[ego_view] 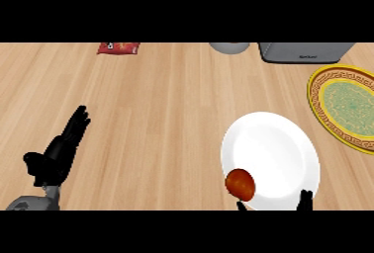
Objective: Pick the tomato from the plate and place it in the plate
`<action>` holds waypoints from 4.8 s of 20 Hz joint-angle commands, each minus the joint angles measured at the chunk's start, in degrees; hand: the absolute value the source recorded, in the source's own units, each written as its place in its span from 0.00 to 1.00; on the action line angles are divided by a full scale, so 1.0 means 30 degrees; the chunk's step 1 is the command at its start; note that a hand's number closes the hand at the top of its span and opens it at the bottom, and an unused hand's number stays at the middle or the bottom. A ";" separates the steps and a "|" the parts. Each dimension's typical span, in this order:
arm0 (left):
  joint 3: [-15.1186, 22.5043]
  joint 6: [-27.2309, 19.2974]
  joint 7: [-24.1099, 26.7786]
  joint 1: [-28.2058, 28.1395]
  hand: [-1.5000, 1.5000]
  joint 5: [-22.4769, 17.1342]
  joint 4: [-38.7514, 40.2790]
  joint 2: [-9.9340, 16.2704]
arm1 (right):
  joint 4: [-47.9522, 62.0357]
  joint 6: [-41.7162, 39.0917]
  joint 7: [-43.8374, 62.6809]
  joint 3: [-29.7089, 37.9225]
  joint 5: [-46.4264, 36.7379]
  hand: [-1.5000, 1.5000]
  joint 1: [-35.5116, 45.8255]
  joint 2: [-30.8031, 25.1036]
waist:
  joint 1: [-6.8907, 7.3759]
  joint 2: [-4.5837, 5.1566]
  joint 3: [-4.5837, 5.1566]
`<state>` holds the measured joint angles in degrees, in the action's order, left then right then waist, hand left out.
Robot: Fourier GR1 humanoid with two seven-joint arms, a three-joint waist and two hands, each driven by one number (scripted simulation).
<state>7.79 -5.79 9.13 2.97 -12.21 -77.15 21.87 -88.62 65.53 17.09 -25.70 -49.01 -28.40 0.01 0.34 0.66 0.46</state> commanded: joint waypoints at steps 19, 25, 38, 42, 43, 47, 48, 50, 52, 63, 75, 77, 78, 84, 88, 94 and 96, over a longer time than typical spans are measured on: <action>-0.1111 0.0735 -0.0046 0.1105 0.50 0.0918 0.1368 -0.0819 | -0.4442 -1.3908 1.7424 -0.0669 -0.9013 0.00 0.5748 -0.0003 | -0.0144 -0.0215 -0.0149; -0.1726 0.1693 0.0891 -0.0093 0.50 0.0756 0.1327 -0.0513 | -0.0816 -1.2014 1.7377 0.0277 -0.8559 0.00 0.6700 -0.0004 | -0.0069 -0.0213 -0.0154; -0.1930 0.1360 -0.0560 -0.0242 0.50 0.2175 -0.0265 -0.1796 | 0.1570 -1.2127 1.3566 0.1399 -0.6028 1.00 0.8815 -0.0011 | -0.0068 -0.0220 -0.0156; -0.2232 0.1582 0.0807 0.0503 0.50 0.2458 0.1834 -0.2209 | -0.0217 -1.2799 1.3353 0.1304 -0.7626 1.00 0.7386 -0.0273 | -0.0187 -0.0219 -0.0145; -0.1697 0.1184 -0.0100 -0.1005 0.50 0.2538 -0.0358 -0.2055 | -0.1061 -1.2703 1.0089 0.2984 -0.3344 1.00 0.5960 -0.3529 | -0.0135 -0.0256 -0.0168; -0.2404 0.1281 -0.0402 -0.0295 0.50 0.1910 0.0272 -0.1736 | -0.0649 -1.4393 0.6691 0.5504 0.0589 1.00 0.4070 -0.8410 | -0.1046 -0.0244 -0.0311; -0.2521 0.1478 -0.0238 -0.0512 0.50 0.1774 0.0232 -0.1593 | -0.0283 -1.4608 0.6310 0.6107 0.1076 1.00 0.3922 -0.8997 | -0.1020 -0.0250 -0.0339; -0.2714 0.1253 -0.0161 -0.0359 0.50 0.1776 0.0266 -0.1618 | -0.0034 -1.4890 0.4470 0.7568 0.2244 1.00 0.3876 -1.1006 | -0.1172 -0.0310 -0.0315; -0.2753 0.1339 -0.0111 -0.0574 0.50 0.1833 0.0337 -0.1450 | 0.0421 -1.4945 0.2136 0.8977 0.3892 1.00 0.3616 -1.2590 | -0.1180 -0.0367 -0.0317; -0.2631 0.1238 -0.0704 -0.0002 0.50 0.1959 0.0287 -0.1631 | 0.5761 -1.8560 -1.1656 1.7571 1.2979 1.00 0.2474 -1.8007 | -0.1047 -0.0356 -0.0231; -0.2997 0.2801 0.0059 0.0074 0.50 0.2035 0.0922 -0.1446 | 1.3098 -2.1188 -1.6440 2.0151 1.4064 1.00 0.7878 -2.0078 | 0.0024 -0.0189 -0.0169; -0.2616 0.2077 -0.0852 0.0230 0.50 0.2428 -0.0022 -0.2185 | 1.1788 -2.0153 -1.4942 1.9501 1.3300 1.00 0.8694 -1.9363 | 0.0008 -0.0210 -0.0160; -0.2595 0.1795 -0.1226 0.0719 0.50 0.2568 -0.0015 -0.2298 | 1.3898 -2.0753 -1.6443 1.9280 1.3107 1.00 0.9609 -2.0009 | 0.0079 -0.0189 -0.0173; -0.3213 0.3133 -0.0277 0.1227 0.50 0.2183 0.1188 -0.1775 | 1.4018 -2.1182 -1.4320 1.6598 1.1712 1.00 1.3355 -1.9712 | 0.0365 -0.0108 -0.0172; -0.3123 0.2455 -0.0947 0.1190 0.50 0.2666 0.0696 -0.2202 | 1.3639 -2.0971 -1.2871 1.5015 1.0752 1.00 1.5058 -1.8062 | 0.0191 -0.0159 -0.0161; -0.3124 0.2834 -0.1468 0.0761 0.50 0.2686 0.0114 -0.2260 | 1.6044 -1.9600 -1.2893 1.3874 0.9320 1.00 1.8011 -1.6127 | 0.0290 -0.0144 -0.0175; -0.3008 0.2376 -0.0679 -0.0240 0.50 0.3181 -0.0508 -0.2623 | 1.5770 -2.0037 -1.1682 1.3408 0.8826 1.00 1.9159 -1.6187 | 0.0214 -0.0177 -0.0163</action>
<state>-1.24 1.66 6.96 4.19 -3.45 -76.64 14.47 -43.81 4.36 -19.92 16.95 -19.65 23.79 -50.79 1.08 0.18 -0.03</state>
